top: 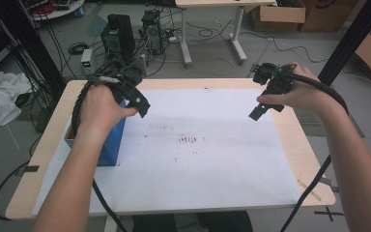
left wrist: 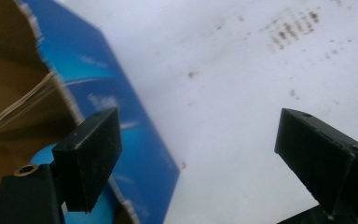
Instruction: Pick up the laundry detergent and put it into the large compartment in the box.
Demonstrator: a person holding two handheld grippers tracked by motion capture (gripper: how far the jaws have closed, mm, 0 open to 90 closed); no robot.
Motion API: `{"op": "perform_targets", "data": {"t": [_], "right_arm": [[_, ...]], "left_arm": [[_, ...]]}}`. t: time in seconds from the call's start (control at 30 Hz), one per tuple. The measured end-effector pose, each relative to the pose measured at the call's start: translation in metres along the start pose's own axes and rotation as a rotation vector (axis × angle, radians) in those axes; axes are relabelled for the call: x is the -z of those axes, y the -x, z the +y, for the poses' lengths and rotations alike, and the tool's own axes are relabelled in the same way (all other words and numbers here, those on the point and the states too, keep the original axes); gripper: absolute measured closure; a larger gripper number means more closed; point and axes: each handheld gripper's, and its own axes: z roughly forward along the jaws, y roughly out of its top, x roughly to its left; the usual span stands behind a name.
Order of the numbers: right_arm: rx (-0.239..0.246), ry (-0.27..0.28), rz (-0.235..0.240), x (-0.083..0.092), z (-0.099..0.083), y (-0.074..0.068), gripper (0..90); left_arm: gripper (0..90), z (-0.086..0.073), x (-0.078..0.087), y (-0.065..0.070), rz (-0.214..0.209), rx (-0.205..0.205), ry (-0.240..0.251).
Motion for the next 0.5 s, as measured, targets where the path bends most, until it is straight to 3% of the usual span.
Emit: {"op": "perform_targets", "data": {"t": [0.1, 0.5], "right_arm": [[0.002, -0.004, 0.001, -0.001, 0.0, 0.0, 24.4], [-0.006, -0.007, 0.004, -0.003, -0.005, 0.003, 24.3]], "left_arm": [[15.4, 0.006, -0.007, 0.015, -0.013, -0.042, 0.002], [15.5, 0.021, -0.028, 0.06, -0.055, -0.148, 0.006]]}}
